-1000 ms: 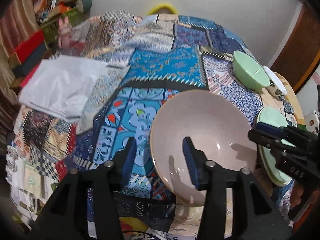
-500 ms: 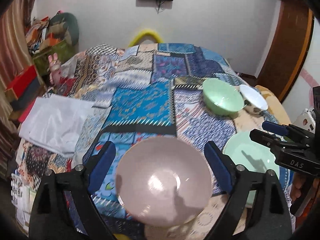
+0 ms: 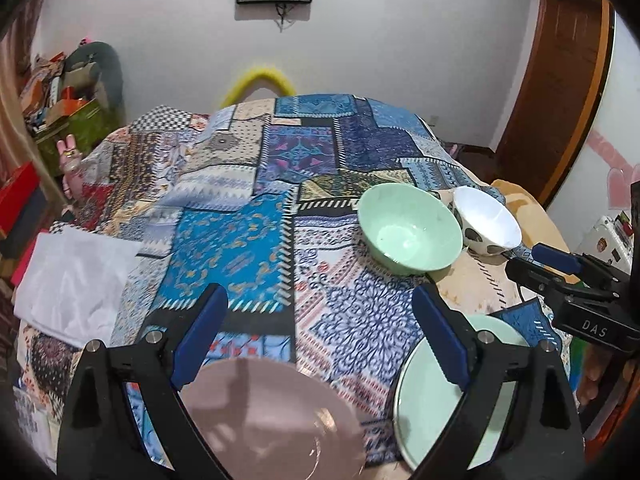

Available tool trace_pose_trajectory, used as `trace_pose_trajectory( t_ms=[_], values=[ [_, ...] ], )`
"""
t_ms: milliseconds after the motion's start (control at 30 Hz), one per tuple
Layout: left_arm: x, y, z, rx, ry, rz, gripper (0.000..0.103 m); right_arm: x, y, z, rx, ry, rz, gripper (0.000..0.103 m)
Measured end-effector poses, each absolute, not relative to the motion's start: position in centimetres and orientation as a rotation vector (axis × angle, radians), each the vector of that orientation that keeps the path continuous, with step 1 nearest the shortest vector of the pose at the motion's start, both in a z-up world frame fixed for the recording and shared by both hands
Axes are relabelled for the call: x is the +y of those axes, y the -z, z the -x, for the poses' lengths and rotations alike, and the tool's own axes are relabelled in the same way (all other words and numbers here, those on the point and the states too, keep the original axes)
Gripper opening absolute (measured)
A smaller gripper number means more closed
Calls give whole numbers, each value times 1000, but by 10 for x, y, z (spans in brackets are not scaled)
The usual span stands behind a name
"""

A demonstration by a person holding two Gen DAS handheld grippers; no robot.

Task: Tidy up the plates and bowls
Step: 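Grip the rim of the light green bowl with both tools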

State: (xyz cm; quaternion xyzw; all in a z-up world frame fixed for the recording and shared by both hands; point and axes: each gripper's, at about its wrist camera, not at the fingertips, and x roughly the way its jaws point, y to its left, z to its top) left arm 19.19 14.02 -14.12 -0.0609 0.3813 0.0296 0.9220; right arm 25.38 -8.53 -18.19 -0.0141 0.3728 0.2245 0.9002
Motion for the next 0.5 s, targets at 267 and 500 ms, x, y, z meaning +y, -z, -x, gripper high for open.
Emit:
trace_pose_trajectory(
  t_ms=[267, 500],
  values=[
    [130, 158, -243, 830, -25, 122, 94, -85, 201, -285, 802, -450, 13, 65],
    [124, 175, -286, 863, -28, 94, 92, -86, 217, -309, 860, -481, -14, 45]
  ],
)
